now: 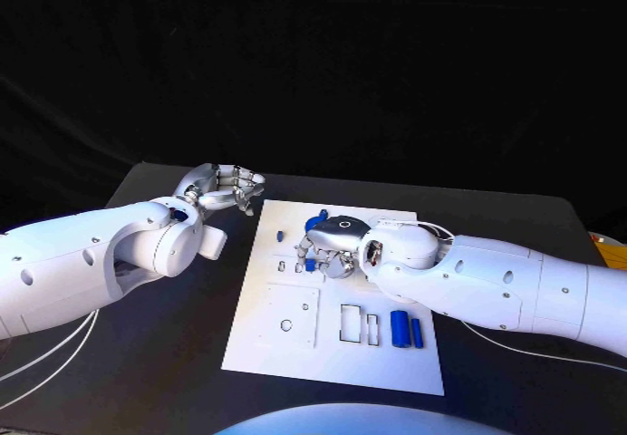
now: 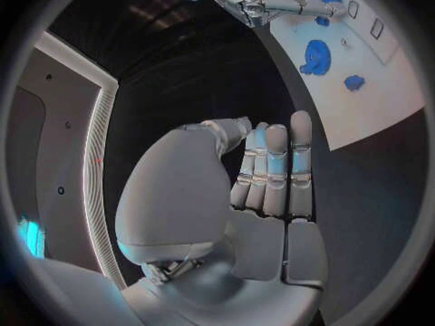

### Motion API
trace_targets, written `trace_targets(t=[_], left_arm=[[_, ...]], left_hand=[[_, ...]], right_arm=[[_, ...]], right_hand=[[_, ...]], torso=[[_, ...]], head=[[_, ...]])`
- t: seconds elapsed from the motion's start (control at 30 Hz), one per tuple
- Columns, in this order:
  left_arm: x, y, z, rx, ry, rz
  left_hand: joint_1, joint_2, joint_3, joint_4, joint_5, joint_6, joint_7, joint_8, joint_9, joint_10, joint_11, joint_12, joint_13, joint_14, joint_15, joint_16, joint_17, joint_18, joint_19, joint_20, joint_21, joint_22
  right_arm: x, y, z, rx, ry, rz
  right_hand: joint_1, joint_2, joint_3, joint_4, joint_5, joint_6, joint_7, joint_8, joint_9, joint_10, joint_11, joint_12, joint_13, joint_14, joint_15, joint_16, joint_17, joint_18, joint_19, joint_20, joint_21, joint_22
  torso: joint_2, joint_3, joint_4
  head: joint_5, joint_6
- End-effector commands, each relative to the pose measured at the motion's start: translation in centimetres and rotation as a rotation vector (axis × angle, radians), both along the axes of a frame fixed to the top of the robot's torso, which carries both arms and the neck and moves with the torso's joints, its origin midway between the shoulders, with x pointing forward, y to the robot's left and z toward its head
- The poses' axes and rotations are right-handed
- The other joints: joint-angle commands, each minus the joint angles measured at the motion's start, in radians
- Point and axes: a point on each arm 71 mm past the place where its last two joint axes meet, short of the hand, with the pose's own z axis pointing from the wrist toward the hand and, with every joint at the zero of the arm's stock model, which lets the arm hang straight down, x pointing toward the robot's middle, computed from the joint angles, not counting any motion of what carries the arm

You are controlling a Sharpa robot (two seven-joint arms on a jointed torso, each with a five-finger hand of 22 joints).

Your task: Assemble the parts on the task board

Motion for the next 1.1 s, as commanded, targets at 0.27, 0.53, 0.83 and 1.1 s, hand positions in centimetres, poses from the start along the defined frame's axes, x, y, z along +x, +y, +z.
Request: trace_targets(t=[0.27, 0.53, 0.83, 1.1], left_arm=[[0.01, -0.11, -0.04, -0.005, 0.014, -0.006], [0.01, -0.11, -0.08, -0.004, 0.018, -0.006], [0.02, -0.08, -0.09, -0.003, 0.02, -0.004], [0.03, -0.06, -0.11, -0.003, 0.022, -0.004]], left_hand=[[-0.003, 0.007, 0.002, -0.003, -0.001, -0.003, 0.008, -0.005, -0.003, -0.006, 0.005, 0.003, -0.004, -0.002, 0.006, 0.001, 0.0, 0.013, -0.002, 0.005, -0.004, -0.002], [-0.003, 0.007, 0.002, -0.003, -0.001, -0.003, 0.008, -0.005, -0.003, -0.006, 0.005, 0.003, -0.004, -0.002, 0.006, 0.001, 0.0, 0.013, -0.002, 0.005, -0.004, -0.002], [-0.003, 0.007, 0.002, -0.003, -0.001, -0.003, 0.008, -0.005, -0.003, -0.006, 0.005, 0.003, -0.004, -0.002, 0.006, 0.001, 0.0, 0.013, -0.002, 0.005, -0.004, -0.002], [-0.004, 0.007, 0.002, -0.003, -0.001, -0.004, 0.009, -0.006, -0.004, -0.007, 0.005, 0.004, -0.005, -0.001, 0.007, 0.002, 0.001, 0.013, -0.001, 0.005, -0.004, -0.002]], right_arm=[[0.03, -0.1, -0.21, -0.033, -0.004, -0.004], [-0.02, -0.16, -0.15, -0.024, -0.004, -0.007], [-0.24, -0.23, 0.07, 0.004, -0.009, -0.005], [-0.27, -0.39, 0.22, 0.023, -0.016, -0.012]], right_hand=[[-0.018, 0.0, 0.011, -0.005, -0.007, -0.011, 0.001, -0.003, 0.0, 0.003, 0.002, 0.004, 0.148, 0.088, 0.001, 0.005, 0.189, -0.005, 0.033, 0.0, 0.001, 0.208], [-0.061, -0.007, -0.006, 0.002, -0.007, 0.0, 0.011, 0.001, 0.009, -0.004, 0.024, -0.002, 0.14, 0.088, 0.02, 0.005, 0.189, -0.006, 0.033, 0.013, 0.002, 0.21], [-0.118, -0.022, -0.079, 0.032, 0.013, 0.014, 0.008, 0.008, 0.024, -0.005, 0.027, -0.002, 0.139, 0.088, 0.026, 0.005, 0.19, -0.007, 0.037, 0.022, 0.005, 0.213], [-0.145, -0.023, -0.122, 0.062, 0.032, 0.02, 0.006, 0.01, 0.03, -0.007, 0.027, -0.004, 0.136, 0.088, 0.025, 0.005, 0.189, -0.01, 0.043, 0.022, 0.015, 0.218]], torso=[[0.0, 0.0003, 0.0004], [0.001, -0.0002, 0.0], [0.001, -0.0003, 0.0], [0.0, -0.0003, 0.0001]], head=[[0.0, -0.002], [0.001, -0.003], [0.002, -0.004], [0.003, -0.006]])
